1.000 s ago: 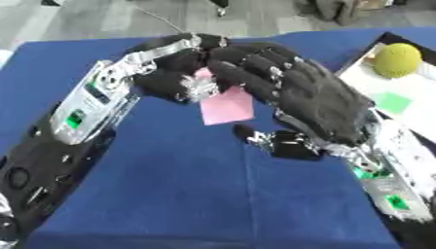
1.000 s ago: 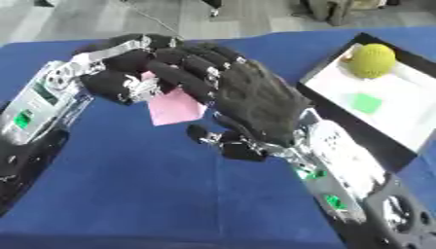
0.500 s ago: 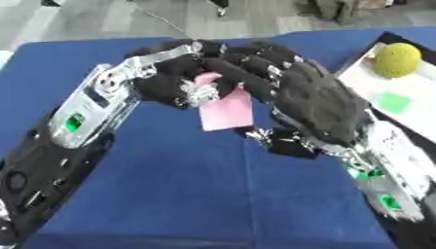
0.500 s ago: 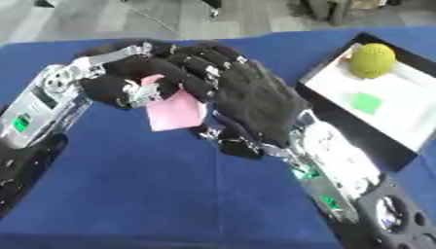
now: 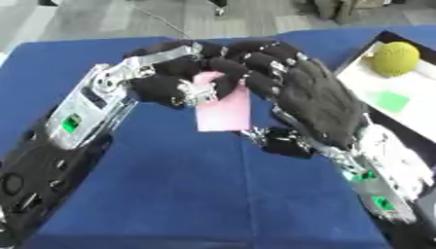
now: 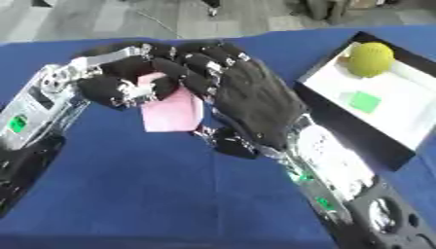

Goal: Pick up the objects with one hand, pass them to the other hand, and then place them into the box on the other side of the table.

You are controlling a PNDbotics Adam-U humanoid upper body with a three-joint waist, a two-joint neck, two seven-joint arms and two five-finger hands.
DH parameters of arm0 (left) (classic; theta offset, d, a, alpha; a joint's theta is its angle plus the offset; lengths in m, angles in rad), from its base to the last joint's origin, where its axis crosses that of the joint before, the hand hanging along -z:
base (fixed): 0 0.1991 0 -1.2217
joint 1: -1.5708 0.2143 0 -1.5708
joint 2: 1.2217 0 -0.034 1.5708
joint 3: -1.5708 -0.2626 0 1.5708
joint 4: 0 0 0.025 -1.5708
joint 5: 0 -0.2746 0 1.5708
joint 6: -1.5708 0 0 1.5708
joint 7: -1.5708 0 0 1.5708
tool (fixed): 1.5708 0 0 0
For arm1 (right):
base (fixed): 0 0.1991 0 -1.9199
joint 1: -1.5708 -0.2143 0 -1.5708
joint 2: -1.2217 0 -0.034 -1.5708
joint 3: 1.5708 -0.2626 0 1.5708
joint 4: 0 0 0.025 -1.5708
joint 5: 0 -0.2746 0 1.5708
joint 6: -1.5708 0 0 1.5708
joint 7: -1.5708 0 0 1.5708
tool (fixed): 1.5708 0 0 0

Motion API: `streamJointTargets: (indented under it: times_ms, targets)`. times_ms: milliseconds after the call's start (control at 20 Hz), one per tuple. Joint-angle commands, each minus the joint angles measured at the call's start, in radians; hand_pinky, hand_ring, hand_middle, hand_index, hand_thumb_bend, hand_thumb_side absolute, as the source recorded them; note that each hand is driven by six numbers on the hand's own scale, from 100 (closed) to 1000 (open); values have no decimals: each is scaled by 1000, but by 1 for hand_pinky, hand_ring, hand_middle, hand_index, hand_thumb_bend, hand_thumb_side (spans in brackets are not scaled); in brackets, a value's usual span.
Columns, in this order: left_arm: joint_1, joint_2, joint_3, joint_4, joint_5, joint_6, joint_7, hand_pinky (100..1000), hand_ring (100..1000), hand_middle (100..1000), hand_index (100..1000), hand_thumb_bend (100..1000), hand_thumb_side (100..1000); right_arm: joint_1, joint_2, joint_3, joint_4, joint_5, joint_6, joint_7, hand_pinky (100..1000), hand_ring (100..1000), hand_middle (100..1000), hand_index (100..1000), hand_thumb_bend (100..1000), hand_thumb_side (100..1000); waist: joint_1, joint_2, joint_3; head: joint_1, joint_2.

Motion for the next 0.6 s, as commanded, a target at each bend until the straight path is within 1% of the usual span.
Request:
streamJointTargets:
  times_ms: [50,100,150,200,250,300,450,600]
  targets:
    - [-19,5,-3,-47,26,-15,-35,526,485,517,737,100,610,-3,-6,-16,36,-51,34,-68,757,666,279,864,147,100,-1,-10,-1,-1,-2]
    - [-19,4,-2,-48,28,-21,-43,539,491,524,743,100,653,-2,-5,-15,44,-73,37,-84,757,666,269,868,108,100,-1,-9,-1,-2,-2]
    - [-19,3,-2,-48,32,-27,-51,553,501,534,751,100,695,0,-5,-15,52,-92,39,-98,758,664,261,873,100,100,-1,-9,-2,-2,-2]
    - [-19,2,-1,-48,38,-34,-59,582,518,549,765,100,770,1,-5,-15,58,-108,39,-107,758,662,254,875,100,100,0,-8,-2,-2,-2]
    - [-18,1,-1,-47,45,-42,-68,590,522,554,768,100,786,2,-5,-16,63,-119,38,-115,758,662,254,876,100,100,0,-8,-3,-2,-2]
    - [-17,1,0,-47,54,-51,-78,606,538,568,776,100,831,4,-5,-18,67,-127,37,-120,758,663,253,876,100,100,0,-7,-4,-3,-2]
    - [-16,1,3,-46,80,-78,-113,633,570,597,793,110,897,5,-7,-22,71,-135,34,-127,760,664,252,879,100,100,1,-6,-5,-5,-2]
    - [-16,0,8,-39,102,-99,-139,646,587,612,800,172,930,5,-9,-23,71,-138,32,-127,761,666,251,881,100,100,1,-5,-5,-7,-2]
